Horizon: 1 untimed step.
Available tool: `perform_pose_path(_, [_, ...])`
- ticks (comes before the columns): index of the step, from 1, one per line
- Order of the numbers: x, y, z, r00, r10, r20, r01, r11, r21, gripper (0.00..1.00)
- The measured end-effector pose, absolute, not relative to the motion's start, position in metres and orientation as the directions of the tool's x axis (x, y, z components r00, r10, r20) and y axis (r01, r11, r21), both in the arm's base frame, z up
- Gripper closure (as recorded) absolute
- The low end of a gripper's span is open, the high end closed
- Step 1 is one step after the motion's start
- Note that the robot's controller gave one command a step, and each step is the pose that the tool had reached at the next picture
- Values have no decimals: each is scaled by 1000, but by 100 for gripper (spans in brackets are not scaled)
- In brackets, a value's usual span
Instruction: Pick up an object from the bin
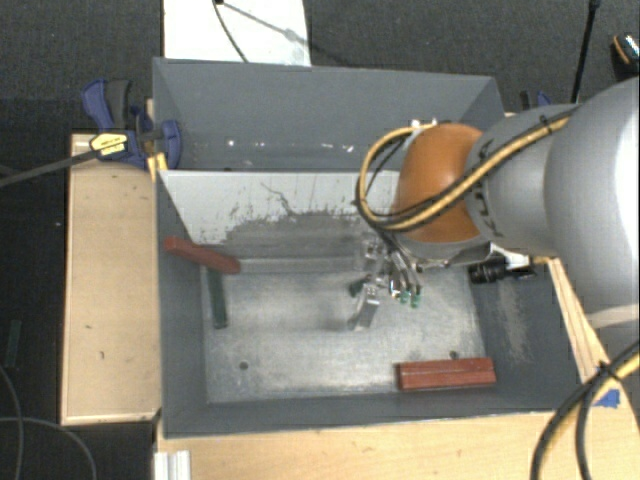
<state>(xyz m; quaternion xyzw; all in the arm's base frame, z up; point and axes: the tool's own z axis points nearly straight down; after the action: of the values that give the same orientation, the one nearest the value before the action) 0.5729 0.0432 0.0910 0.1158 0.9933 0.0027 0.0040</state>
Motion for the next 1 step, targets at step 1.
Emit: perform_pose_path(1, [585,-51,70,-965,263,-5,264,965,-3,0])
